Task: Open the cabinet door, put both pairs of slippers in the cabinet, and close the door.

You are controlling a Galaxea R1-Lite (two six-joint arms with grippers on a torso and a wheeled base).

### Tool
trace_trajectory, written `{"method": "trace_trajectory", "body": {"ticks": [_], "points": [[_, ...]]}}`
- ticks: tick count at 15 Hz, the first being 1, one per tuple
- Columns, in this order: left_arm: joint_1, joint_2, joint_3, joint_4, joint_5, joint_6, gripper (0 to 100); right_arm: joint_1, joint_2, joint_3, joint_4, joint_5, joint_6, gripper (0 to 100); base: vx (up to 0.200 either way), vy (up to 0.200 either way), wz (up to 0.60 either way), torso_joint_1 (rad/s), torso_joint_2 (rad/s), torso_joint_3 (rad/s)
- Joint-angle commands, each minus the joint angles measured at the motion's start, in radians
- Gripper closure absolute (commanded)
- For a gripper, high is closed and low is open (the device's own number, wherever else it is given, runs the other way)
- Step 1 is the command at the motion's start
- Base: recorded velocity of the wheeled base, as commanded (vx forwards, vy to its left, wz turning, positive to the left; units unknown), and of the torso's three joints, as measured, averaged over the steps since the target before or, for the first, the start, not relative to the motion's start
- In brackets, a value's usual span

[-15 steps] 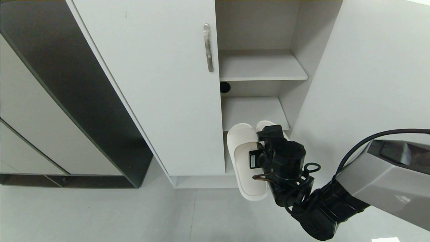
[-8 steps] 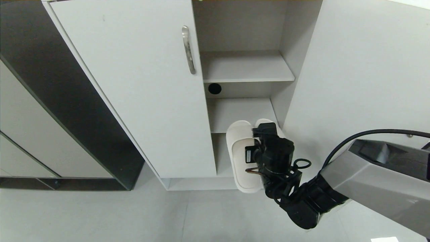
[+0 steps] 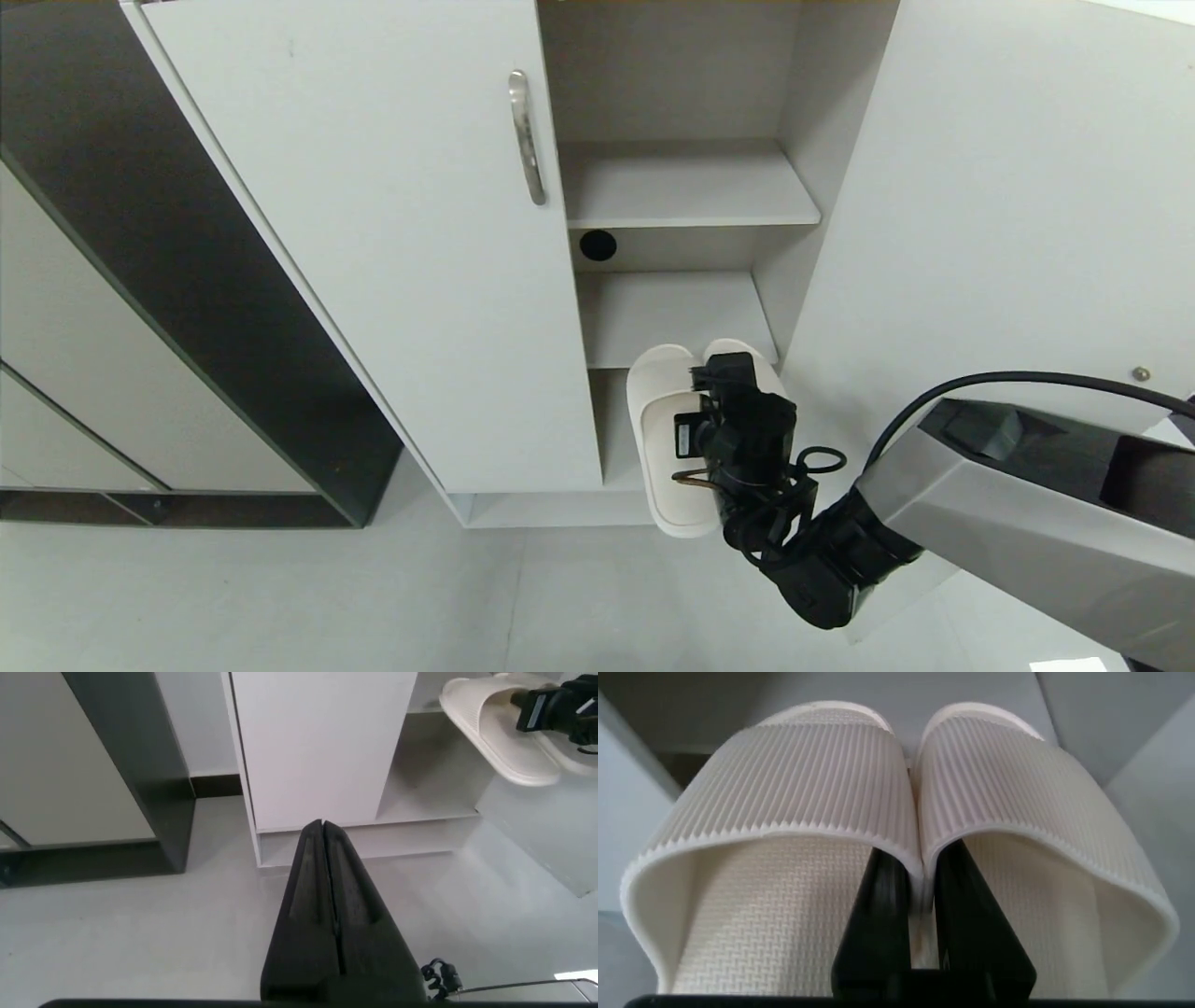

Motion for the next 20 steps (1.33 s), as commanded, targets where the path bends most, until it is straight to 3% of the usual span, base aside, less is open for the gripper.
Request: {"method": "trace_trajectory", "body": {"ticks": [1, 8, 11, 15, 20], "points": [[0.0, 0.001, 0.0, -0.001, 0.0, 0.001, 100, 0.0, 0.003, -0.001, -0.001, 0.0, -0.001, 100, 0.2, 0.0, 0.0, -0.002, 0.0, 0.002], [0.0, 0.001, 0.0, -0.001, 0.0, 0.0, 100, 0.008, 0.006, 0.002, -0.001, -0.009, -0.001, 100, 0.2, 0.0, 0.0, 0.001, 0.0, 0.004], [0.0, 0.001, 0.0, -0.001, 0.0, 0.0, 100, 0.008, 0.049, -0.026, 0.001, -0.015, -0.001, 100, 0.0, 0.0, 0.0, 0.0, 0.0, 0.0], [0.0, 0.001, 0.0, -0.001, 0.0, 0.0, 100, -0.005, 0.104, -0.151, 0.036, -0.009, -0.006, 100, 0.0, 0.0, 0.0, 0.0, 0.0, 0.0], [0.0, 0.001, 0.0, -0.001, 0.002, -0.002, 100, -0.049, 0.136, -0.38, 0.269, 0.01, 0.002, 100, 0.0, 0.0, 0.0, 0.0, 0.0, 0.0]]}}
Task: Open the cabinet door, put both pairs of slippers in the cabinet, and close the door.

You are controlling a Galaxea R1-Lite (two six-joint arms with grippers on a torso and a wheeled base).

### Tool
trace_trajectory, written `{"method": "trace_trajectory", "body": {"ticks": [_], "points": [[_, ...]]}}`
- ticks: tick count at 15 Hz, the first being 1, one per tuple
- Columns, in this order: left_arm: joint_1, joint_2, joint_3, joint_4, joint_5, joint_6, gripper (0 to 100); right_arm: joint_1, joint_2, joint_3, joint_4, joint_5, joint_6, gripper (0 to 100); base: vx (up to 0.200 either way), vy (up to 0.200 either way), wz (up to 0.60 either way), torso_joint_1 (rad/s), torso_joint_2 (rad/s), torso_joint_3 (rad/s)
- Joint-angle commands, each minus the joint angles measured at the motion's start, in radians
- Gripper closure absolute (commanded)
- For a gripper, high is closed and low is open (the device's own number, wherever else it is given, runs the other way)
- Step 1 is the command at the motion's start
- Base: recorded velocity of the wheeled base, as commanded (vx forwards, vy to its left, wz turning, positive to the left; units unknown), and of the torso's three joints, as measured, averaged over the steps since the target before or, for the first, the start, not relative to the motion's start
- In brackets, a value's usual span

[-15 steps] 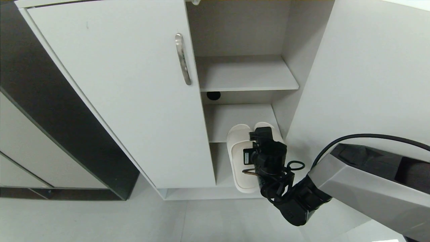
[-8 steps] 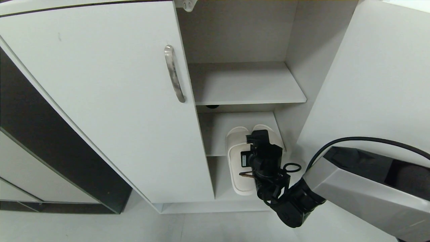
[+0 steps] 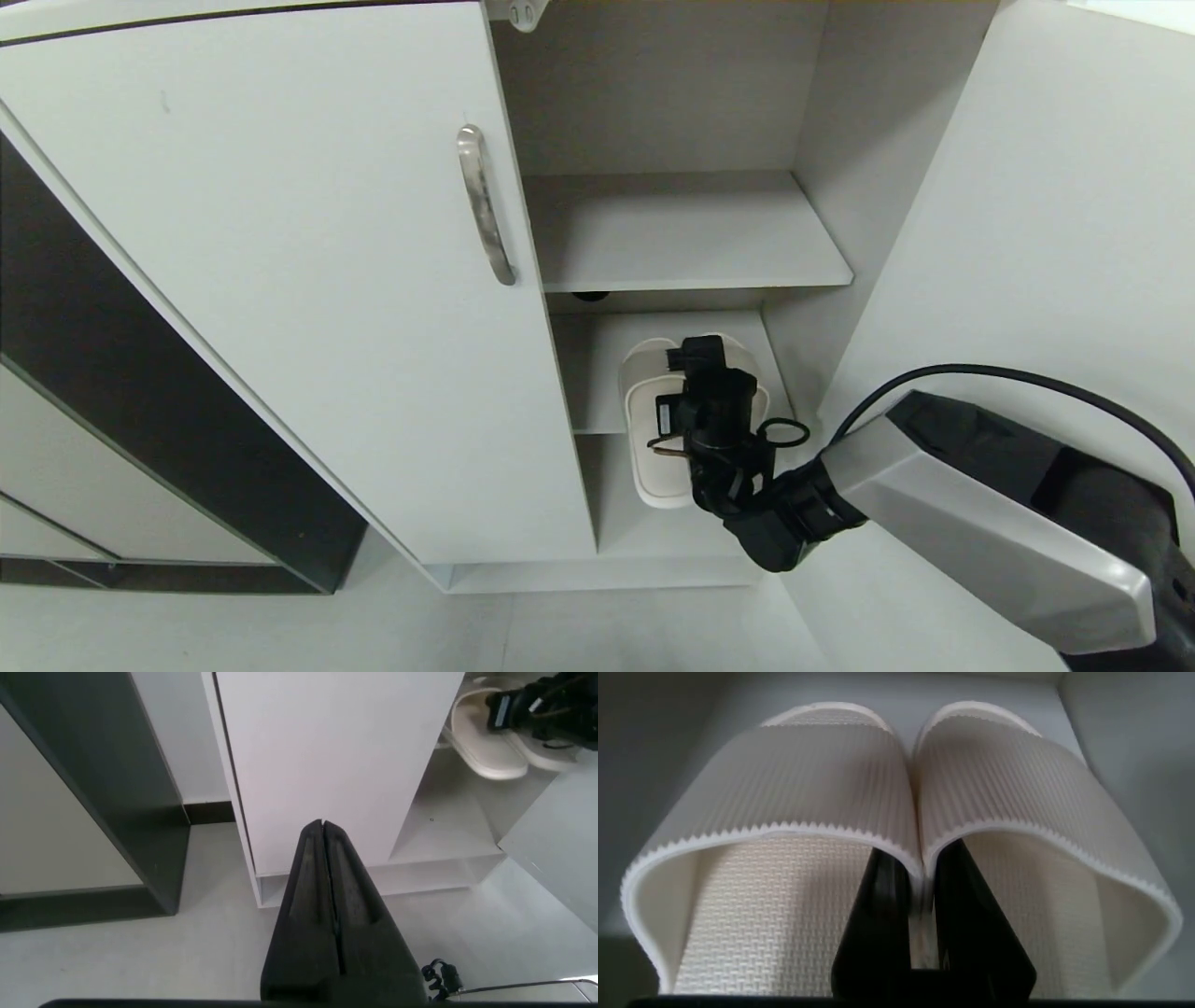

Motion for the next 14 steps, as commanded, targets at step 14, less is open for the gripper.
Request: {"method": "trace_trajectory", "body": {"ticks": [14], "points": [[0.0, 0.001, 0.0, 0.0, 0.0, 0.0, 100, -0.066, 0.113, -0.439, 0.288, 0.031, 0.012, 100, 0.0, 0.0, 0.0, 0.0, 0.0, 0.0]]}}
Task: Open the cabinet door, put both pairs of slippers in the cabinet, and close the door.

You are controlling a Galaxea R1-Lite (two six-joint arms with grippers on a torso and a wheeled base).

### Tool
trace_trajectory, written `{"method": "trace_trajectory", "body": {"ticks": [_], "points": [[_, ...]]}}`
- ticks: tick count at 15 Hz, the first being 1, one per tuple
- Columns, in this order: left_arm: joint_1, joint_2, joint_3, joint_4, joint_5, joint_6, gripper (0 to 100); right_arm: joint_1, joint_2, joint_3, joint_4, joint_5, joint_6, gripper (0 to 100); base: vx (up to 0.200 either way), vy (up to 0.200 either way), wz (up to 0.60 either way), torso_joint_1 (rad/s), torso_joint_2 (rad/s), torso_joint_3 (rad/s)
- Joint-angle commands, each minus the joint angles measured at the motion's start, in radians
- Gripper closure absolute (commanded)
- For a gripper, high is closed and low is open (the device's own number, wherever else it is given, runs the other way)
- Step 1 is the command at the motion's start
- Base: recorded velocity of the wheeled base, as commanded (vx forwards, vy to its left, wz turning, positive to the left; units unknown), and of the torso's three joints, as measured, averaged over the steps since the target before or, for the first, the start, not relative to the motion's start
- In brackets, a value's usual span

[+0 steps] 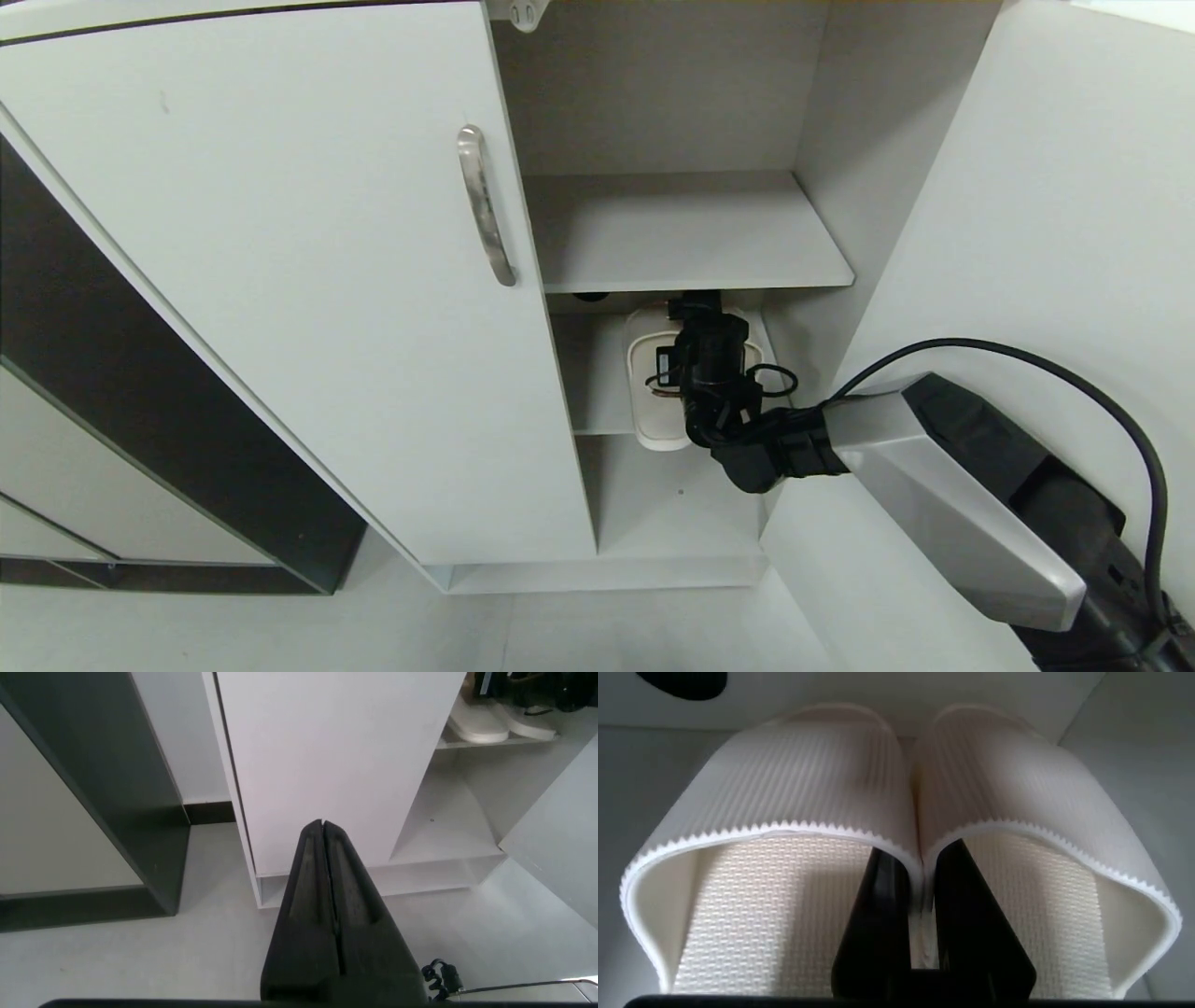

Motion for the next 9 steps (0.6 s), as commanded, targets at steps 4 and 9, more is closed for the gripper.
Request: {"method": "trace_trajectory", "body": {"ticks": [4, 9], "points": [[0.0, 0.001, 0.0, 0.0, 0.0, 0.0, 100, -0.003, 0.034, -0.05, 0.015, 0.031, -0.001, 100, 0.0, 0.0, 0.0, 0.0, 0.0, 0.0], [0.0, 0.001, 0.0, 0.0, 0.0, 0.0, 100, -0.017, 0.048, -0.065, 0.027, 0.042, -0.001, 100, 0.0, 0.0, 0.0, 0.0, 0.0, 0.0]]}}
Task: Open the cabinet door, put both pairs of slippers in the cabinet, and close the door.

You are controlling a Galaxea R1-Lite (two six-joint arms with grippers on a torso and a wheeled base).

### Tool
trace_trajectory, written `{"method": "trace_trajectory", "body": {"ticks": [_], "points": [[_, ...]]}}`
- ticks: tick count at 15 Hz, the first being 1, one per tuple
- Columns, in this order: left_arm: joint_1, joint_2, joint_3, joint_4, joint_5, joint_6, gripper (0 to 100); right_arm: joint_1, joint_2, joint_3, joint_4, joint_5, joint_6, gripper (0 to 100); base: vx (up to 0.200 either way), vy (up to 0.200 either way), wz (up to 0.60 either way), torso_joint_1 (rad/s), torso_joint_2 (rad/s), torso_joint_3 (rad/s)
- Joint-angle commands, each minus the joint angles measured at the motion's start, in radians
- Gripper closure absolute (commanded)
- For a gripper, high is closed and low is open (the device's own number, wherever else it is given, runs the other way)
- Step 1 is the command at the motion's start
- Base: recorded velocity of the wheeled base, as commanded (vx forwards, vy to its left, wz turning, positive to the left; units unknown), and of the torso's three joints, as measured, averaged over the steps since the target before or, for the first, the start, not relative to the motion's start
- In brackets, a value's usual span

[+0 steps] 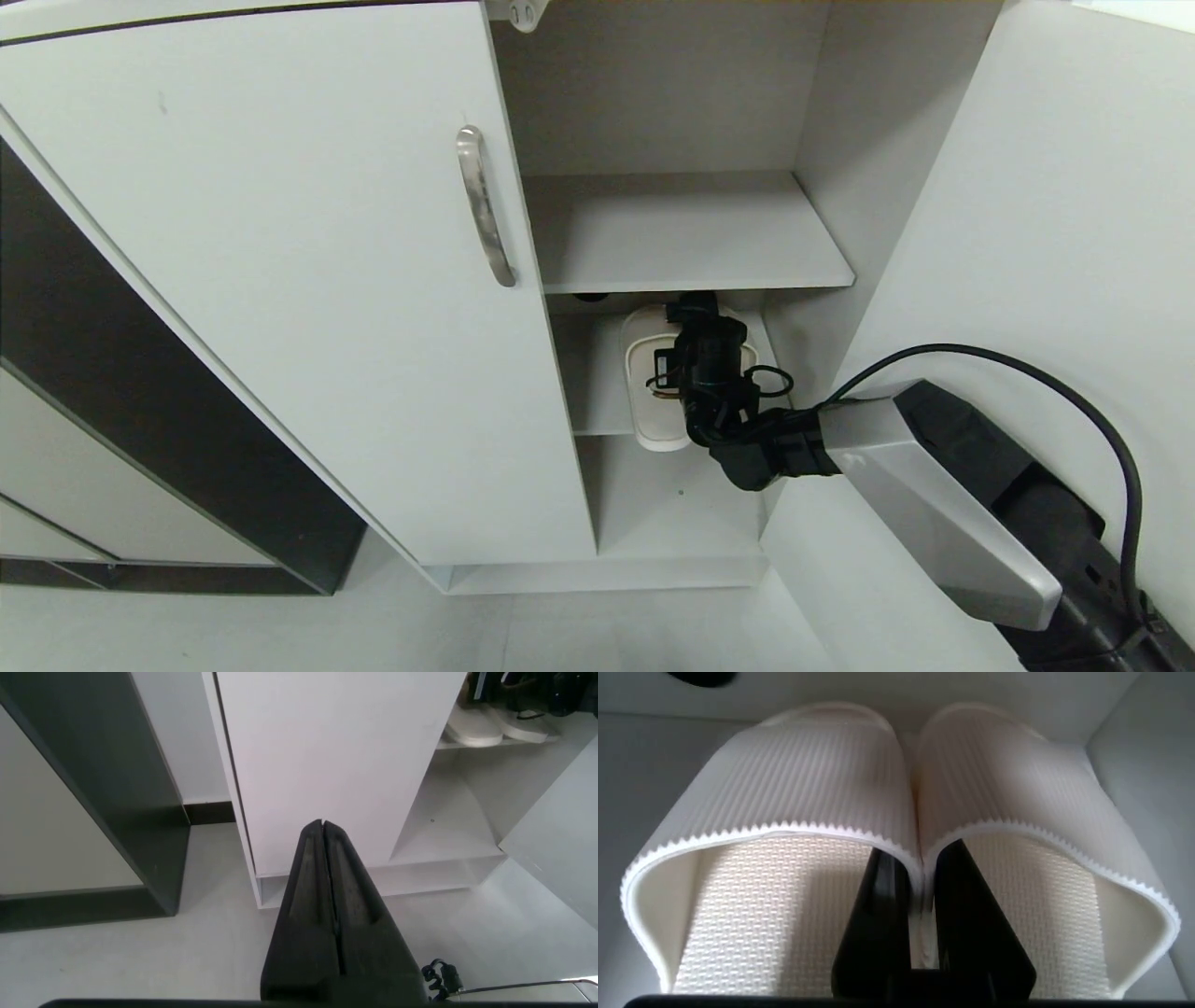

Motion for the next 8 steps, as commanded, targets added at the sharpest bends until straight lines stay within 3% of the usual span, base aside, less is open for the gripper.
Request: {"method": "trace_trajectory", "body": {"ticks": [1, 7, 8], "points": [[0.0, 0.001, 0.0, 0.0, 0.0, 0.0, 100, -0.005, 0.008, -0.009, 0.0, -0.001, 0.0, 100, 0.0, 0.0, 0.0, 0.0, 0.0, 0.0], [0.0, 0.001, 0.0, 0.0, 0.0, 0.0, 100, -0.006, 0.029, -0.014, 0.0, -0.001, 0.0, 100, 0.0, 0.0, 0.0, 0.0, 0.0, 0.0], [0.0, 0.001, 0.0, 0.0, 0.0, 0.0, 100, -0.008, 0.031, -0.014, -0.002, -0.001, 0.0, 0, 0.0, 0.0, 0.0, 0.0, 0.0, 0.0]]}}
